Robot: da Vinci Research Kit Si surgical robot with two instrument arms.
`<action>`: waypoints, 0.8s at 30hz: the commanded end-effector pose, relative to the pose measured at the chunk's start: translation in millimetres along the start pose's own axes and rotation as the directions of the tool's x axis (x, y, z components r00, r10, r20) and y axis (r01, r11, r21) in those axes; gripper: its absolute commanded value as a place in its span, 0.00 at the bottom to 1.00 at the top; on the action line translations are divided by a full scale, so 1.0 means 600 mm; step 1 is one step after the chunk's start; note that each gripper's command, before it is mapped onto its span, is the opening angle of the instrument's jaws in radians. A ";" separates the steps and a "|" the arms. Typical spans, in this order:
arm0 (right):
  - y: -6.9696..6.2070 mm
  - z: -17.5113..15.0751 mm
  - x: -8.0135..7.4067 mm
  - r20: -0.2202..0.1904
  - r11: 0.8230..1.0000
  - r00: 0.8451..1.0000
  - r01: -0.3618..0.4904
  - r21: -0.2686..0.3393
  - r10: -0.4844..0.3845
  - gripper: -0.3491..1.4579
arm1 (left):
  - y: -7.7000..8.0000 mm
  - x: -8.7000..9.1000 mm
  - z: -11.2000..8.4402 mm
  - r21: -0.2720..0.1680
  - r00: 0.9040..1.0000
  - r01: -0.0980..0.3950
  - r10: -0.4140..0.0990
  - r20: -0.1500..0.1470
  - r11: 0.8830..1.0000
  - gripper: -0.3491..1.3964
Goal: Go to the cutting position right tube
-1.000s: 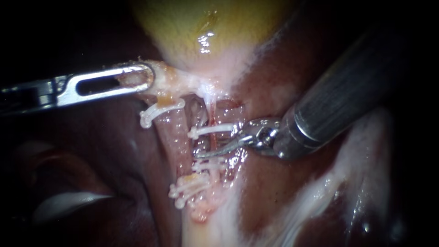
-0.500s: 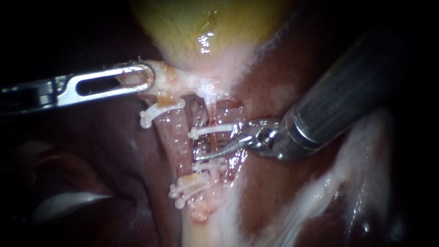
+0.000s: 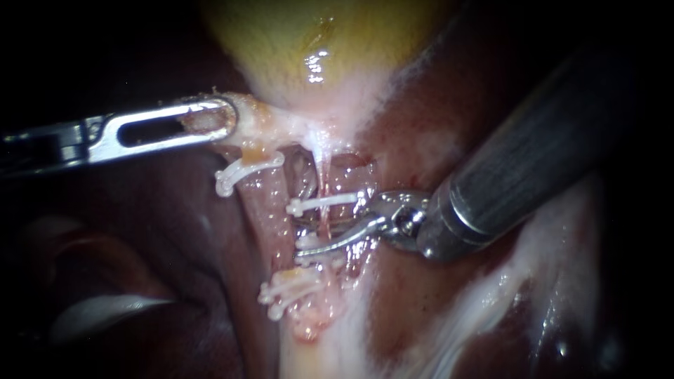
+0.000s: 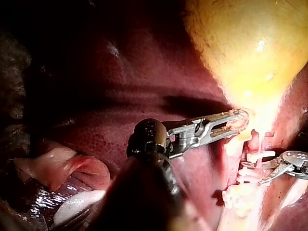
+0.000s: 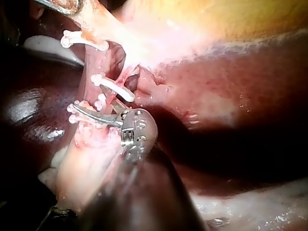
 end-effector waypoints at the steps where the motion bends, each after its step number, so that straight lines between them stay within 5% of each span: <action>1: -0.0003 0.0001 0.0000 -0.005 1.000 1.000 0.003 0.007 -0.003 0.99 | 0.0000 0.0000 0.0000 0.001 1.000 0.000 0.000 0.000 1.000 0.00; 24: -0.0008 0.0018 0.0020 -0.052 0.999 0.999 0.002 0.043 0.000 0.99 | 0.0001 0.0000 -0.0001 0.001 1.000 0.000 0.000 0.000 1.000 0.00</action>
